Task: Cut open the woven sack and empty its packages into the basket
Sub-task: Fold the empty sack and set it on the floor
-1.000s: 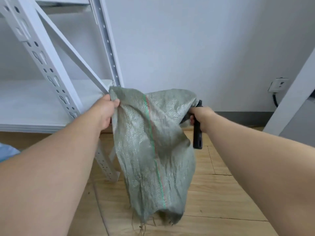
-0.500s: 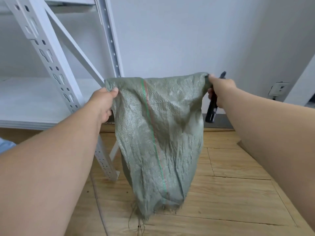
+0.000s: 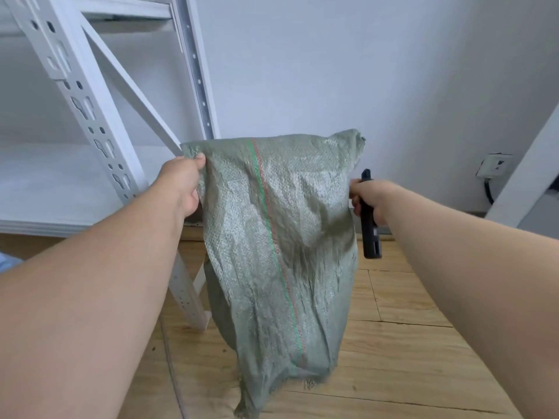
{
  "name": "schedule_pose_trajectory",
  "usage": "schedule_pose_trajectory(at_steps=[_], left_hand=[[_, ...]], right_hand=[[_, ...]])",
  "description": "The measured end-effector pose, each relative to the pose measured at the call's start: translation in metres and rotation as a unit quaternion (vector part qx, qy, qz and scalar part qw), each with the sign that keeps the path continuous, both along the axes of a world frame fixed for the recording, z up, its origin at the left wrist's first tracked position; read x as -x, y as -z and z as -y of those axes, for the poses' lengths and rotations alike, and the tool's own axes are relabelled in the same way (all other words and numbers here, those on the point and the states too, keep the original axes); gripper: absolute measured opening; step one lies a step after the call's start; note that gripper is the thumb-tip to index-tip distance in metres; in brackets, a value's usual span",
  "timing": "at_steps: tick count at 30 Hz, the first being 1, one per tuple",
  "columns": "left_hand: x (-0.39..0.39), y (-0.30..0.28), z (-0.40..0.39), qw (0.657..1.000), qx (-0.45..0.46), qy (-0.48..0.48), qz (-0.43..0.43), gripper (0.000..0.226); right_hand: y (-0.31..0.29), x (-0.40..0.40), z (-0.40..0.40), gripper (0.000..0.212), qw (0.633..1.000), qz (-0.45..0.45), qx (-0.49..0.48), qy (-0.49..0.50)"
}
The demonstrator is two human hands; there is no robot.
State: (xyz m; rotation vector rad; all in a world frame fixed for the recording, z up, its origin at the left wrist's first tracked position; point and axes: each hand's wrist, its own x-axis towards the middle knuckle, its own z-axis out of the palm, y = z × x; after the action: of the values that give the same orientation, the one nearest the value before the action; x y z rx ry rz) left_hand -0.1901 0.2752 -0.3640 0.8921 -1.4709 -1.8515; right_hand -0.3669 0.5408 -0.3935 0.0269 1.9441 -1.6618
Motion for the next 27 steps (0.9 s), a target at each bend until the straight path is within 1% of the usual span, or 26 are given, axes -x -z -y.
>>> schedule_pose_trajectory(at_steps=[1,3,4,7,8,9,11,13,14,15,17,18,19,20,21,22,23,24,25,26,27], left_hand=[[0.001,0.001,0.001,1.000,0.008,0.014,0.003,0.017],[-0.002,0.000,-0.006,0.998,0.033,0.042,0.019,0.008],[-0.002,0.001,-0.008,0.997,0.043,0.053,0.026,0.009],[-0.006,0.003,-0.011,0.992,0.077,0.087,0.055,0.012],[-0.007,0.004,-0.008,0.990,0.088,0.085,0.063,0.015],[-0.009,0.006,-0.005,0.991,0.098,0.068,0.066,0.018],[-0.014,0.005,0.001,0.993,0.106,-0.008,0.056,0.021],[-0.014,0.005,0.007,0.992,0.105,-0.056,0.031,0.026],[-0.014,0.004,0.007,0.993,0.106,-0.045,0.034,0.027],[-0.013,0.003,0.005,0.993,0.108,-0.010,0.046,0.026],[-0.011,0.001,0.002,0.987,0.118,0.071,0.086,0.025],[-0.012,-0.002,0.000,0.983,0.130,0.085,0.102,0.025],[-0.012,-0.005,-0.002,0.980,0.147,0.085,0.102,0.024],[-0.012,-0.005,0.001,0.983,0.152,0.064,0.086,0.021],[-0.011,-0.007,0.004,0.984,0.157,0.044,0.073,0.018],[-0.013,-0.010,0.003,0.983,0.156,0.044,0.083,0.025],[-0.014,-0.012,0.003,0.975,0.169,0.065,0.126,0.046],[-0.017,-0.013,-0.001,0.962,0.172,0.091,0.191,0.068],[-0.019,-0.014,-0.004,0.945,0.194,0.105,0.243,0.079],[-0.020,-0.013,-0.003,0.941,0.205,0.100,0.251,0.081],[-0.019,-0.010,0.003,0.947,0.208,0.076,0.233,0.076]], right_hand=[[0.004,-0.001,0.002,0.025,1.000,-0.001,0.018,0.002],[0.006,-0.004,0.003,0.022,0.998,0.017,0.056,0.000],[0.004,-0.006,0.002,0.019,0.998,0.029,0.057,-0.015],[-0.001,-0.007,-0.001,0.021,0.997,0.023,0.010,-0.074],[-0.003,-0.005,-0.002,0.020,0.997,0.012,0.010,-0.073],[-0.005,-0.002,-0.004,0.021,0.998,0.004,0.031,-0.056],[-0.005,0.007,-0.010,0.024,0.996,0.002,0.090,0.004],[-0.005,0.012,-0.016,0.023,0.991,0.014,0.128,0.021],[-0.006,0.012,-0.017,0.024,0.989,0.034,0.142,0.010],[-0.007,0.011,-0.018,0.027,0.988,0.053,0.146,-0.008],[-0.011,0.009,-0.019,0.036,0.990,0.069,0.110,-0.046],[-0.014,0.007,-0.020,0.036,0.994,0.063,0.072,-0.057],[-0.017,0.005,-0.021,0.032,0.996,0.052,0.037,-0.055],[-0.021,0.004,-0.022,0.027,0.998,0.038,0.024,-0.042],[-0.025,0.006,-0.023,0.021,0.999,0.019,0.038,-0.022],[-0.029,0.006,-0.022,0.019,0.998,0.002,0.066,-0.004],[-0.033,0.006,-0.021,0.018,0.996,-0.010,0.085,0.010],[-0.036,0.005,-0.020,0.016,0.996,-0.024,0.081,0.018],[-0.039,0.004,-0.019,0.013,0.996,-0.043,0.067,0.027],[-0.041,0.003,-0.018,0.011,0.996,-0.065,0.057,0.038],[-0.042,0.003,-0.018,0.013,0.994,-0.087,0.048,0.051]])
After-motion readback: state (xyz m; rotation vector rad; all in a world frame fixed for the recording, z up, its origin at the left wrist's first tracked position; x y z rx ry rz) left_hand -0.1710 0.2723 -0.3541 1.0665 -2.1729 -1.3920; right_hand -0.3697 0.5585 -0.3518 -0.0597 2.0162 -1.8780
